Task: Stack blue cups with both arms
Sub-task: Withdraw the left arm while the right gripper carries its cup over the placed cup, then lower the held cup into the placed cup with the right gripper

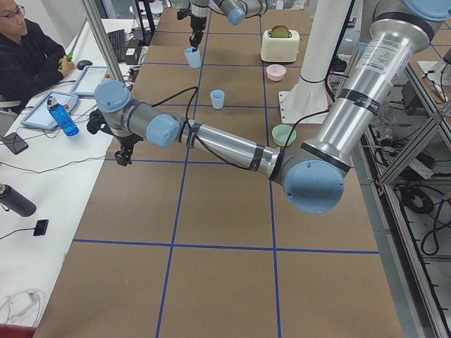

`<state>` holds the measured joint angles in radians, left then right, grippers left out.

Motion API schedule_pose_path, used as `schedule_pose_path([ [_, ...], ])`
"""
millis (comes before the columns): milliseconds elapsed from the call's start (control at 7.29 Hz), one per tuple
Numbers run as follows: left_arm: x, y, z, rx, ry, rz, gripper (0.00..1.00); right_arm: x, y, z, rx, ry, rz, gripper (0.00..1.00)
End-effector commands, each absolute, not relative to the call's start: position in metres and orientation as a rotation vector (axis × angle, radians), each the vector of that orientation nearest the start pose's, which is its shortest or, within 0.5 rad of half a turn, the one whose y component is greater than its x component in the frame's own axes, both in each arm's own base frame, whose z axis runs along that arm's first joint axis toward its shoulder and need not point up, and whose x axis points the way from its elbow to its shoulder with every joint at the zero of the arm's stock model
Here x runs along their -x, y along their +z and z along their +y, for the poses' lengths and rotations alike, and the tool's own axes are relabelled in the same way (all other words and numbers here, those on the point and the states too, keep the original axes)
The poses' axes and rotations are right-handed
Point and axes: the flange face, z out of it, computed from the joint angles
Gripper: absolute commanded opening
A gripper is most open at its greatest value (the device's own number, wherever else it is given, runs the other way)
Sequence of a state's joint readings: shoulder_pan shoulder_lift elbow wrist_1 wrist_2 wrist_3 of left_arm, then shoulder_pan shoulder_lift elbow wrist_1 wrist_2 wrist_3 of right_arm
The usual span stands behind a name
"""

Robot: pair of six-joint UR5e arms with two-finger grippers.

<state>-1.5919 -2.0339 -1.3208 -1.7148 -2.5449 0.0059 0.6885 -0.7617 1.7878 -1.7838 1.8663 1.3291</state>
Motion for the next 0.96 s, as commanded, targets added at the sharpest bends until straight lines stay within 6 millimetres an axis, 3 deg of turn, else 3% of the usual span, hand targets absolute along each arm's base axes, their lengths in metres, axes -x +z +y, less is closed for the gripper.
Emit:
schedule_pose_path([
  [0,0.086,0.506,-0.685,-0.343,0.180,0.944,0.97,0.482,0.098,-0.454,-0.156,0.247,-0.807,0.00],
  [411,0.085,0.521,-0.678,-0.326,0.172,0.946,0.97,0.521,0.089,-0.461,-0.155,0.231,-0.767,0.00],
  [823,0.083,0.526,-0.676,-0.317,0.170,0.949,0.97,0.528,0.103,-0.462,-0.150,0.212,-0.744,0.00],
])
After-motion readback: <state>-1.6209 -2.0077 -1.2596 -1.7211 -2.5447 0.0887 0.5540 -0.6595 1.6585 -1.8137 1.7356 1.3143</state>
